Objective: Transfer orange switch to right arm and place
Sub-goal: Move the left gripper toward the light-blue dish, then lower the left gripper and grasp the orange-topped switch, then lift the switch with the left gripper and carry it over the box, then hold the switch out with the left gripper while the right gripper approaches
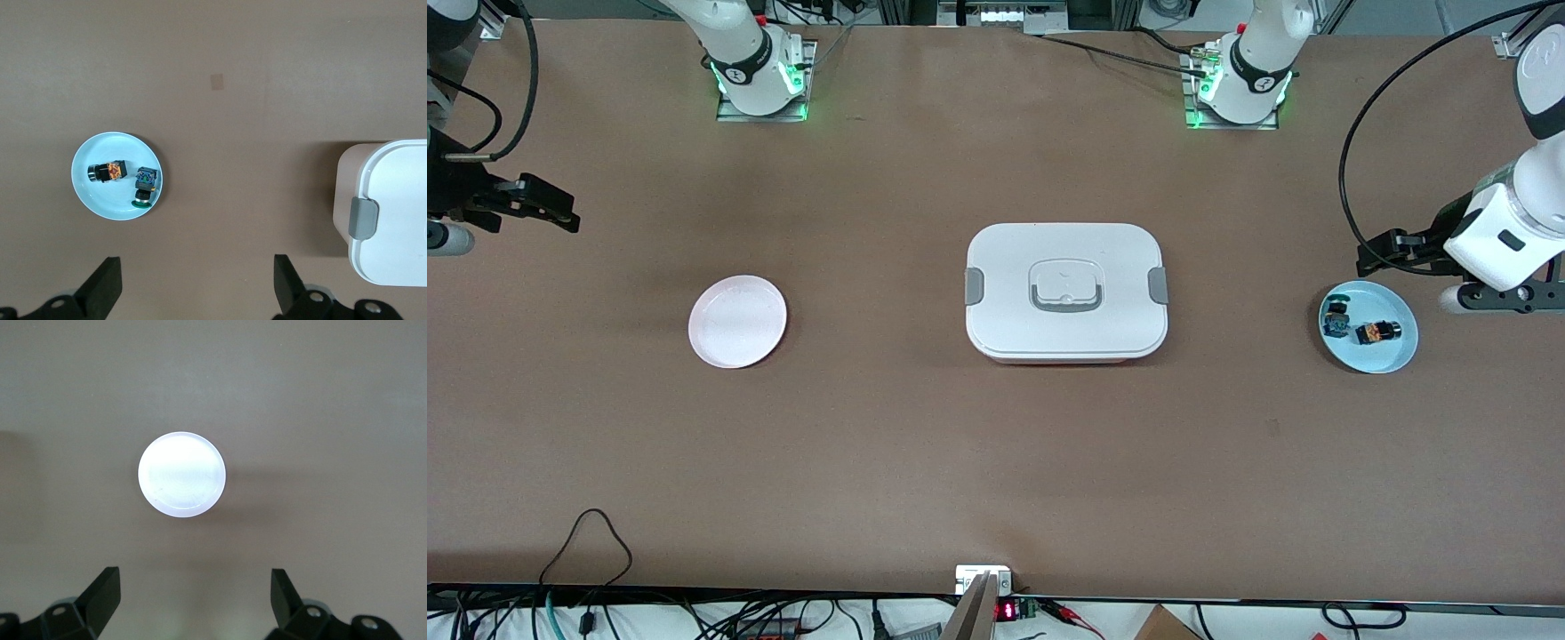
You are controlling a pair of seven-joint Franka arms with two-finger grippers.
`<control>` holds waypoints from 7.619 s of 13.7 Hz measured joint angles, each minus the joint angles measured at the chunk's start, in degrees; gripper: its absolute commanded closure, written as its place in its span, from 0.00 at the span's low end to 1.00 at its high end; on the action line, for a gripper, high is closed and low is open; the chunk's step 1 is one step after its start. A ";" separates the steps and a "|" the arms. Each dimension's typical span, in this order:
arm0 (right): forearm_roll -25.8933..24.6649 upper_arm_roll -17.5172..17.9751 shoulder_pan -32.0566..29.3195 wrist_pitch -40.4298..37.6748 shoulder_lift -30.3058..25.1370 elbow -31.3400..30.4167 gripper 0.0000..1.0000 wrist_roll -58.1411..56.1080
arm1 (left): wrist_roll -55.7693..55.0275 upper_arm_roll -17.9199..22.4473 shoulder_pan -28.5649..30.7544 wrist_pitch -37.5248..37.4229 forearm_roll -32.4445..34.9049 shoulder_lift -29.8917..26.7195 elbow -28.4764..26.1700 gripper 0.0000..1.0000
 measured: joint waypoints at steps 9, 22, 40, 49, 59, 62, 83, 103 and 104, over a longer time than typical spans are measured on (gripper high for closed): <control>-0.09 -0.58 0.06 4.72 -7.22 -10.45 0.00 0.00 | 0.00 0.01 0.02 0.00 0.00 0.00 0.02 0.00; -0.09 -0.58 0.06 5.16 -7.23 -10.62 0.00 0.00 | -0.27 0.12 1.79 -2.69 -5.75 2.12 0.06 0.00; -0.09 -0.16 0.13 5.32 -6.86 -10.82 0.00 0.00 | 12.01 1.13 18.67 38.76 9.62 14.79 -23.64 0.00; -0.09 -0.22 0.08 6.12 -6.29 -10.83 0.00 0.07 | 11.81 0.69 19.32 50.28 9.61 18.77 -26.60 0.00; -0.16 -0.53 -0.11 6.49 -5.70 -10.83 0.00 0.14 | 8.94 0.59 20.96 54.43 9.55 20.55 -28.87 0.00; -0.18 -0.53 -0.11 6.54 -5.56 -10.83 0.00 0.14 | 8.49 0.59 21.28 53.84 8.64 20.58 -29.61 0.16; -0.20 -0.64 -0.21 6.64 -5.59 -10.65 0.00 0.14 | 11.71 -20.19 20.61 -1.37 1.45 16.69 -0.55 0.69; 28.96 0.12 0.48 3.03 -2.66 -9.89 0.00 0.13 | 74.71 -36.94 4.66 31.40 -74.25 20.18 1.40 0.76; 31.99 0.16 0.87 2.65 -2.48 -9.89 0.00 0.13 | 80.15 -36.94 2.77 34.80 -79.09 20.66 1.16 0.77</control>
